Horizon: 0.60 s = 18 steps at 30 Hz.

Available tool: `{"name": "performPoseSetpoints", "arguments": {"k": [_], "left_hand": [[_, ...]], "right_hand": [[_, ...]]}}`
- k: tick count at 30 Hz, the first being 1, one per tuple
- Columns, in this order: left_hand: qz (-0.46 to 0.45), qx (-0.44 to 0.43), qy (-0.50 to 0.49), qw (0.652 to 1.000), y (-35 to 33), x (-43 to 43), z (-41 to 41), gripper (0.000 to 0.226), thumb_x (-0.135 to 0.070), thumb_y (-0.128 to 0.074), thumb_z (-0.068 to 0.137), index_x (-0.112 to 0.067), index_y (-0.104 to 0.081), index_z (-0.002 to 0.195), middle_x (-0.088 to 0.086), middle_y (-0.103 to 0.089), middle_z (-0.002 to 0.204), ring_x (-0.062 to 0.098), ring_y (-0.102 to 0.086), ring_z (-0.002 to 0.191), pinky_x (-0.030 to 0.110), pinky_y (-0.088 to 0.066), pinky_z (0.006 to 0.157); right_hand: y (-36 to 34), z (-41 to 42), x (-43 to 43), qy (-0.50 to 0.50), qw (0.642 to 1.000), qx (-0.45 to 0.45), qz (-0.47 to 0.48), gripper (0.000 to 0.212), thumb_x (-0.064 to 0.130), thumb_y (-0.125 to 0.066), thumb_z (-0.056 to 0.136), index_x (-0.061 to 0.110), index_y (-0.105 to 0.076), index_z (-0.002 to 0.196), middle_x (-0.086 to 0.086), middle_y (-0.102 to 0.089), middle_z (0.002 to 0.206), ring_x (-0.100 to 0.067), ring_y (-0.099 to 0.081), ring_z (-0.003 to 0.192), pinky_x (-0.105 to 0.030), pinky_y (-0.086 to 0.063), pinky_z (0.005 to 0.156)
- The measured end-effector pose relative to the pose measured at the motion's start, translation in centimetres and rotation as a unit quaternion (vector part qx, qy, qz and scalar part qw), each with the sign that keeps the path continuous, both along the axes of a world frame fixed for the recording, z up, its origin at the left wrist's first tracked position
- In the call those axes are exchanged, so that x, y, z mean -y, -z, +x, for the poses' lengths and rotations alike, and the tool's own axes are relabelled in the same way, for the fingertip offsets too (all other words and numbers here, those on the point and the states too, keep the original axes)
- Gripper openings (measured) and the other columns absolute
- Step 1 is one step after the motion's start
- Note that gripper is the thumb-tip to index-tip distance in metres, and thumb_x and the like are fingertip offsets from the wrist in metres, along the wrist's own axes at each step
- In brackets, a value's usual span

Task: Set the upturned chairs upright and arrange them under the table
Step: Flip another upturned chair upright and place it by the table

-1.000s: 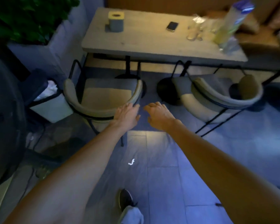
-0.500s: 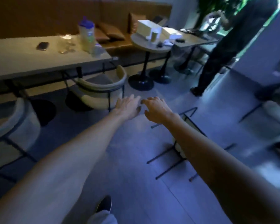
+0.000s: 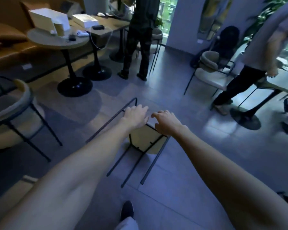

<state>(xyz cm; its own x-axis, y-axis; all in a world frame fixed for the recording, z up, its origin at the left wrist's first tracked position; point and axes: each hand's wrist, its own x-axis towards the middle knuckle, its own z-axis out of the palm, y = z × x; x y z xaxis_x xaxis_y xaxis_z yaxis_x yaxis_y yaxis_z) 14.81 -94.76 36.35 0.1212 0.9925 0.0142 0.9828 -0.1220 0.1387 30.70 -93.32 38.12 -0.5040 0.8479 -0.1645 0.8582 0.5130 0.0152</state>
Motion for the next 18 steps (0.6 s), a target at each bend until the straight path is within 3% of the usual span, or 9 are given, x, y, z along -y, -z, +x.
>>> {"name": "performPoseSetpoints", "arguments": {"k": [9,18], "left_hand": [[-0.073,-0.027,0.074,0.994,2.4,-15.2,13.2,0.041,-0.046,-0.041,0.099,-0.018,-0.051,0.128,0.010,-0.058,0.125,0.034,-0.059,0.111,0.043,-0.044,0.088],[-0.124,-0.038,0.037,0.991,7.8,-28.1,25.3,0.049,-0.054,-0.041,0.096,-0.020,-0.053,0.128,0.008,-0.060,0.124,0.032,-0.057,0.113,0.044,-0.045,0.091]], "right_hand": [[1.0,16.1,-11.8,0.086,0.996,0.016,-0.027,0.047,0.021,-0.053,0.090,0.023,-0.049,0.137,-0.009,-0.054,0.135,-0.034,-0.047,0.125,-0.046,-0.042,0.097],[6.2,28.2,-26.0,0.057,0.994,0.033,-0.083,0.047,0.021,-0.052,0.091,0.021,-0.047,0.138,-0.010,-0.053,0.136,-0.034,-0.048,0.124,-0.048,-0.043,0.097]]}}
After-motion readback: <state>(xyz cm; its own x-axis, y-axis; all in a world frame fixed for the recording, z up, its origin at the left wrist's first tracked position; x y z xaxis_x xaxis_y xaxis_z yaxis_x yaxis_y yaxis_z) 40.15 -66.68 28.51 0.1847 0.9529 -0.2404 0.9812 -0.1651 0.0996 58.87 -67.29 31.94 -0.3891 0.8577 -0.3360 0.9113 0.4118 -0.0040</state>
